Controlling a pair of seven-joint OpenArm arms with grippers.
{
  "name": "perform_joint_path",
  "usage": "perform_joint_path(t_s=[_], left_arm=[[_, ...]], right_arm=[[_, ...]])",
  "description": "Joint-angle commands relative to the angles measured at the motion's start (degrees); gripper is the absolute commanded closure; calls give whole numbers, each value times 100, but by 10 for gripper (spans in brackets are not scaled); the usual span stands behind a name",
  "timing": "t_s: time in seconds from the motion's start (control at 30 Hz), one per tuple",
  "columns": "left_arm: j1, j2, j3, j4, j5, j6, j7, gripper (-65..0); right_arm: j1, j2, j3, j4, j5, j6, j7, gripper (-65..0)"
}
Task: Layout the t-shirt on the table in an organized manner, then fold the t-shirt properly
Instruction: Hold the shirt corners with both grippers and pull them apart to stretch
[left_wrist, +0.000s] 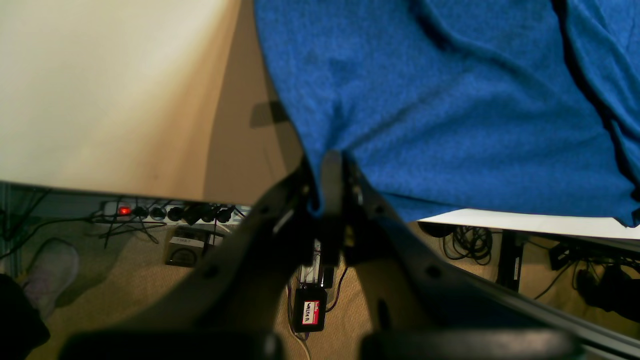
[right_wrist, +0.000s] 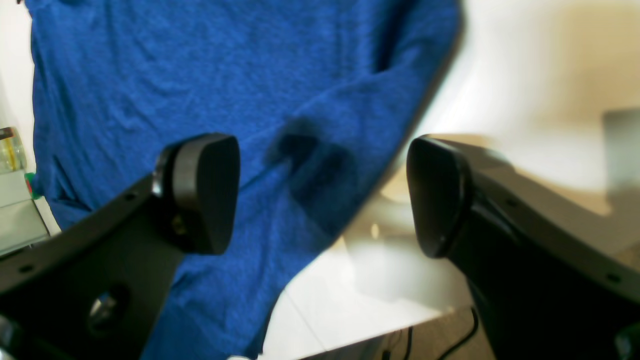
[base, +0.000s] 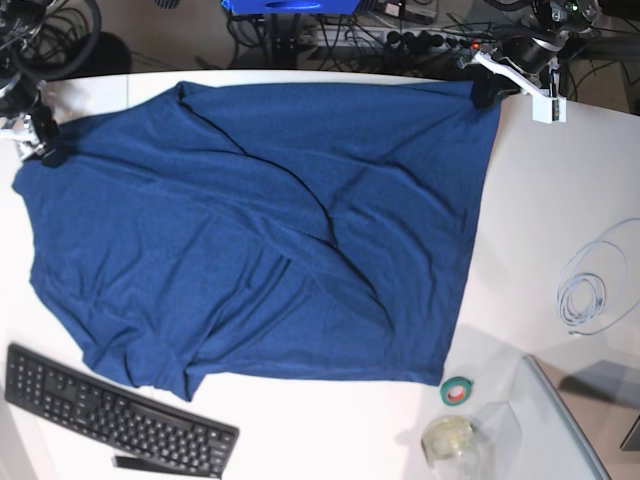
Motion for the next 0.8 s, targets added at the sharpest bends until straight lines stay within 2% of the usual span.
perform_joint_path(t_s=[0.0,0.1,0.2,0.23,0.3,0.37,0.43,0.53,0.77], left_arm=[[47,-39,-30,71,-50,-14,-110,0],[47,-39,-30,71,-50,-14,-110,0],[126,-39,-30,89,-50,-14,-110,0],[135,-39,-30,115,-50,-14,-110,0],[152,-39,-30,124,-50,-14,-110,0],[161,-39,-30,124,-50,-14,-110,0],[249,-48,-30,124,-50,-14,-110,0],[293,-57,-39,133,-59,-14,-110,0],[539,-127,-127,414,-102,-14,-110,0]], right_arm=[[-22,41,-13,5,-61,-10,1,-471],[-22,67,-21,-30,-61,-10,80,-384],[-13,76,-21,-30,-61,-10,80,-257],[22,76,-21,-30,-61,-10,54,-185],[40,85,-21,-12,-61,-10,36,0],[22,85,-13,67,-61,-18,-78,-24],[22,85,31,234,-61,-36,-412,0],[22,41,31,498,-61,-45,-720,-6],[-180,32,31,524,-61,-54,-790,-6]])
